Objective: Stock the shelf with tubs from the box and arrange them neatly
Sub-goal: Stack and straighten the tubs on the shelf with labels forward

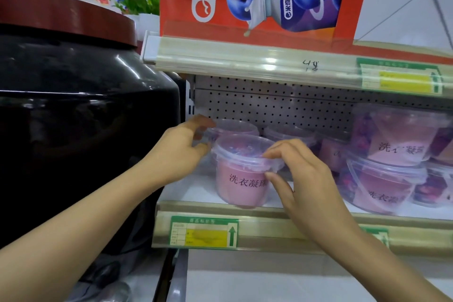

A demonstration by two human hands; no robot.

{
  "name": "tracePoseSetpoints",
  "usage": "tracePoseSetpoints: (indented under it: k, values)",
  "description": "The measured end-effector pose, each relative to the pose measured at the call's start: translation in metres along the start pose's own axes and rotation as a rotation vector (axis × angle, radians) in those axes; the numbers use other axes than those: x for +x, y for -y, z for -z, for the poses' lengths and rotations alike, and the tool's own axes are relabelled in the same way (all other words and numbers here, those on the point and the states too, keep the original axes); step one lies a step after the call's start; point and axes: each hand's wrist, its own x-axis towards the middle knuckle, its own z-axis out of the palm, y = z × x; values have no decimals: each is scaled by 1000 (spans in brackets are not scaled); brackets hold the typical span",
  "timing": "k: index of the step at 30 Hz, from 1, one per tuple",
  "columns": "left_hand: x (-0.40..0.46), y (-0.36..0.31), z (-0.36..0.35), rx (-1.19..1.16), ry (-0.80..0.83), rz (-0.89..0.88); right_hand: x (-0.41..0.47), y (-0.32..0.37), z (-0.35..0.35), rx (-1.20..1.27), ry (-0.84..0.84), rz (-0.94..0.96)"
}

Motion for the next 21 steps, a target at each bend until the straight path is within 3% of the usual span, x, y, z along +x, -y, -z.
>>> tracePoseSetpoints:
  k: [6,11,14,21]
  values:
    - [-9,-17,-7,-78,52,-7,-1,1,9,76,35,-18]
    - [-19,-25,-8,-52,31,29,4,-28,29,-41,-27,-294]
    - [-26,-29,-6,-9,3,54,15,-50,31,-200,94,-420]
    - [-29,-35,-4,54,-62,98,54,-67,-2,-364,312,-453]
